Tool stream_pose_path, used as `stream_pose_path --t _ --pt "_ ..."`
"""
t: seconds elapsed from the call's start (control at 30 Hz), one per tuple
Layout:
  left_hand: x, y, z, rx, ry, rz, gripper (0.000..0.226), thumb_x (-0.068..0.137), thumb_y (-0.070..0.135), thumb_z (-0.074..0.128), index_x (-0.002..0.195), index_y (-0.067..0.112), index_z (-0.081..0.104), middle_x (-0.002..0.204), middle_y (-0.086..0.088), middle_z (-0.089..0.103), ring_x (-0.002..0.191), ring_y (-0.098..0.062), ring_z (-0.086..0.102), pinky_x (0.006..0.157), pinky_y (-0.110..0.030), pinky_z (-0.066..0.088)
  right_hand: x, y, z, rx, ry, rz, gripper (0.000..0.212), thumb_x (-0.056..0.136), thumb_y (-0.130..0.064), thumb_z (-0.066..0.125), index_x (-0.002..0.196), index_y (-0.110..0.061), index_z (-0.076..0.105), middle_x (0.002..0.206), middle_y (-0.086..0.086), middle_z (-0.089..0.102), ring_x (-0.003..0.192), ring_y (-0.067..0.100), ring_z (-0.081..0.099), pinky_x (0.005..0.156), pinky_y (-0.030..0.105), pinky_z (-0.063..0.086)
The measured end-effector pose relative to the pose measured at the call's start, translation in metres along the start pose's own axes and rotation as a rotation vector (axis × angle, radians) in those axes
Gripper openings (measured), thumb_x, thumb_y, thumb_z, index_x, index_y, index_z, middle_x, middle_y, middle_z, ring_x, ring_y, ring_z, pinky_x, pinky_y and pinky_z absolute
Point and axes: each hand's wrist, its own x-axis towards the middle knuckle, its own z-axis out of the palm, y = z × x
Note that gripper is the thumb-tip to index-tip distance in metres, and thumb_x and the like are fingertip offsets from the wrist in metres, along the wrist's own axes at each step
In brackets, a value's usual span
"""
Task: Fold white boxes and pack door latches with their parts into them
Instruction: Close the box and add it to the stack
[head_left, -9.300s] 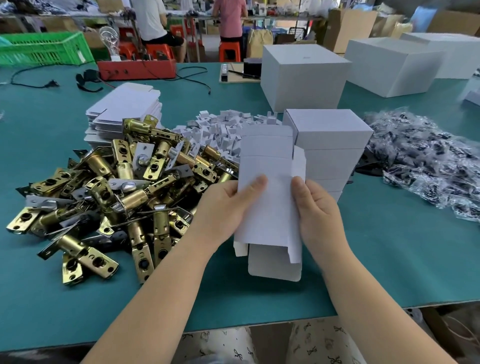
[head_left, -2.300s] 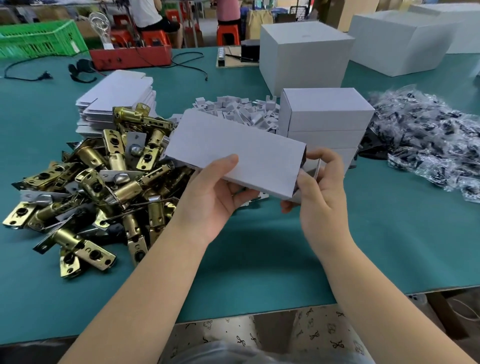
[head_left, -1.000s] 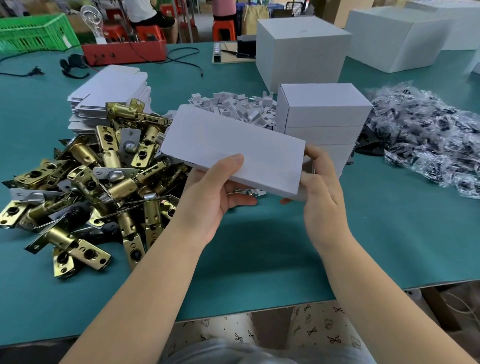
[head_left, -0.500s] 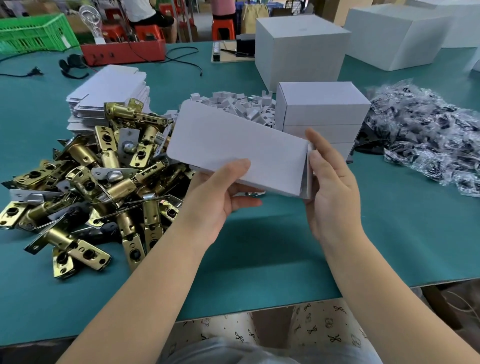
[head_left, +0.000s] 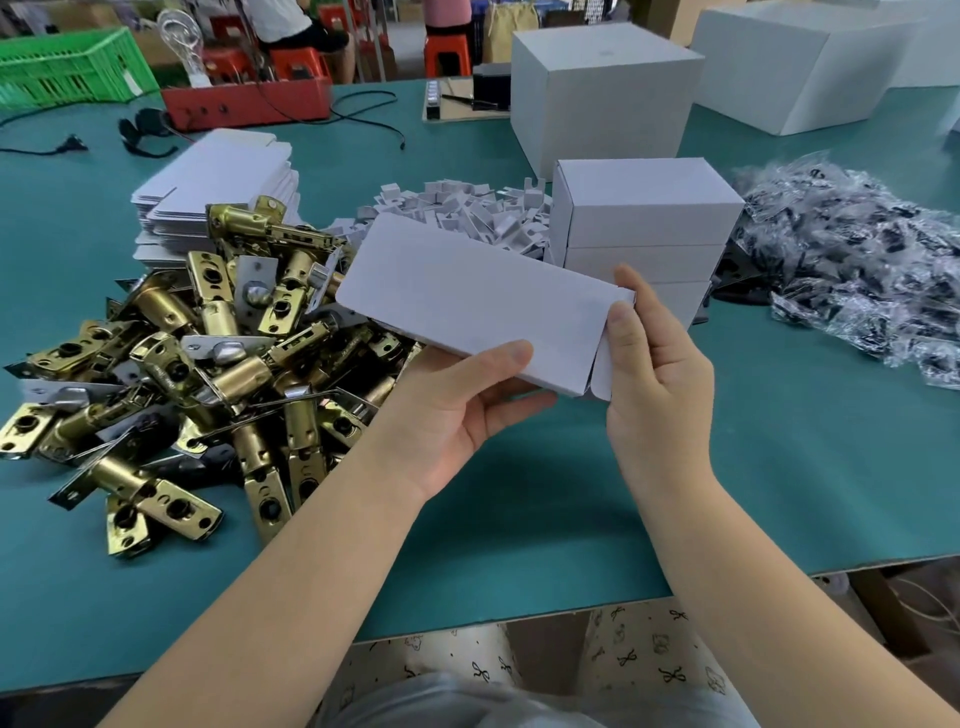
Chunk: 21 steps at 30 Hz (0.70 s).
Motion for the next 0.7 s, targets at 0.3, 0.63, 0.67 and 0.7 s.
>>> stream_pose_path --t 0.3,0.63,0.67,0.7 --pt "0.0 -0.012 0.008 0.003 0.08 0.026 0.036 0.077 0.007 0.069 0.112 0.014 0.064 0.107 -0.008 0.073 0.091 -0.023 0.073 0.072 -0.031 0.059 0.002 0.0 0.0 -0.002 0.011 0.078 0.045 0.093 -0.037 0.044 0.135 -0.022 0.053 0.129 -0.014 0.059 0.12 0.0 0.052 0.1 0.02 0.044" --pt "0.001 -0.012 0.005 -0.035 0.146 -0.02 0.021 0.075 0.013 0.072 0.095 0.017 0.074 0.099 -0.007 0.075 0.086 -0.021 0.074 0.067 -0.029 0.059 -0.002 -0.002 0.004 -0.212 -0.036 -0.001 0.046 0.097 -0.034 0.033 0.138 -0.019 0.047 0.122 -0.015 0.052 0.114 -0.004 0.046 0.099 0.018 0.039" --pt "0.001 -0.013 0.006 -0.011 0.154 -0.009 0.024 0.075 0.012 0.071 0.099 0.016 0.071 0.099 -0.007 0.075 0.086 -0.021 0.074 0.068 -0.03 0.059 -0.002 -0.003 0.004 -0.219 -0.031 0.003 0.046 0.097 -0.034 0.032 0.138 -0.019 0.047 0.12 -0.016 0.052 0.115 -0.003 0.046 0.101 0.022 0.039" --pt "0.001 -0.013 0.007 0.016 0.162 0.002 0.029 0.075 0.012 0.071 0.103 0.014 0.068 0.099 -0.006 0.075 0.086 -0.021 0.074 0.068 -0.03 0.059 -0.002 -0.003 0.005 -0.21 -0.021 0.016 0.045 0.096 -0.035 0.032 0.136 -0.021 0.048 0.119 -0.018 0.052 0.116 -0.001 0.047 0.103 0.026 0.04"
